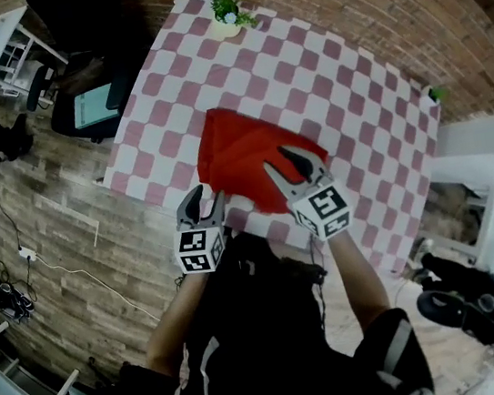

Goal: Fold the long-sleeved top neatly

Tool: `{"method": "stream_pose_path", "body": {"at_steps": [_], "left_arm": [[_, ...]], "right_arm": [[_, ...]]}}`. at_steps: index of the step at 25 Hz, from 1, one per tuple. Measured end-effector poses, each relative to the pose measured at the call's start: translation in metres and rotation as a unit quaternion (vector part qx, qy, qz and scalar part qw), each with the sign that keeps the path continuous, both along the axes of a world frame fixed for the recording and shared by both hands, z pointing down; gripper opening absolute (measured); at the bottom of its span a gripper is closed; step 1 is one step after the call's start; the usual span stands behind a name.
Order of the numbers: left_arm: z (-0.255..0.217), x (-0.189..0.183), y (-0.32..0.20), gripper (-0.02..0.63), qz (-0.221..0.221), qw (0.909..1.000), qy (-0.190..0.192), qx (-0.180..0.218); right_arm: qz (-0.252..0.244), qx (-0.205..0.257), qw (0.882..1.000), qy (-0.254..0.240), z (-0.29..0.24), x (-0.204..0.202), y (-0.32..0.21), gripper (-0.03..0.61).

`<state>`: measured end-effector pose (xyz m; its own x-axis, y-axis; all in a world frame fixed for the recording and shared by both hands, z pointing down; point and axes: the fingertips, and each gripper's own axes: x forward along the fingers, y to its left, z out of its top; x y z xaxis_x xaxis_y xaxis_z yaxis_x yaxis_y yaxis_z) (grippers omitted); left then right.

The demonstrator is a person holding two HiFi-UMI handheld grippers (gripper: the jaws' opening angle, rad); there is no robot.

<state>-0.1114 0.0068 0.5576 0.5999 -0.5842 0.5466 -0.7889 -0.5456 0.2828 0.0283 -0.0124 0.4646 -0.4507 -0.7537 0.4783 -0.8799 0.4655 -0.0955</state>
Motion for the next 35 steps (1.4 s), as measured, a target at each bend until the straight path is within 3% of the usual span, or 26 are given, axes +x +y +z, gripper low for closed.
{"method": "stream_pose_path", "body": {"at_steps": [3,8,16,25,30,35], "left_arm": [[0.032,-0.006,-0.009,0.196,-0.005,0.9996,-0.018,-0.022],[0.086,-0.012,-0.030,0.212,-0.018,0.9965,-0.039,-0.072],[0.146,-0.016,-0.039,0.236,0.001,0.9867,-0.056,-0.153],[0.173,-0.008,-0.039,0.238,-0.001,0.9796,-0.049,-0.195],[0.178,-0.009,-0.038,0.238,-0.001,0.9797,-0.056,-0.193],[0.177,-0.008,-0.038,0.236,0.005,0.9788,-0.051,-0.198]], "right_arm": [[-0.041,-0.039,0.998,0.031,0.018,-0.011,-0.021,0.133],[-0.082,-0.066,0.993,0.060,0.064,-0.022,-0.070,0.135],[-0.148,-0.159,0.970,0.111,0.143,-0.030,-0.131,0.140],[-0.209,-0.238,0.936,0.156,0.209,-0.033,-0.166,0.141],[-0.230,-0.292,0.914,0.165,0.243,-0.029,-0.167,0.141],[-0.246,-0.306,0.902,0.181,0.270,-0.023,-0.167,0.140]]}}
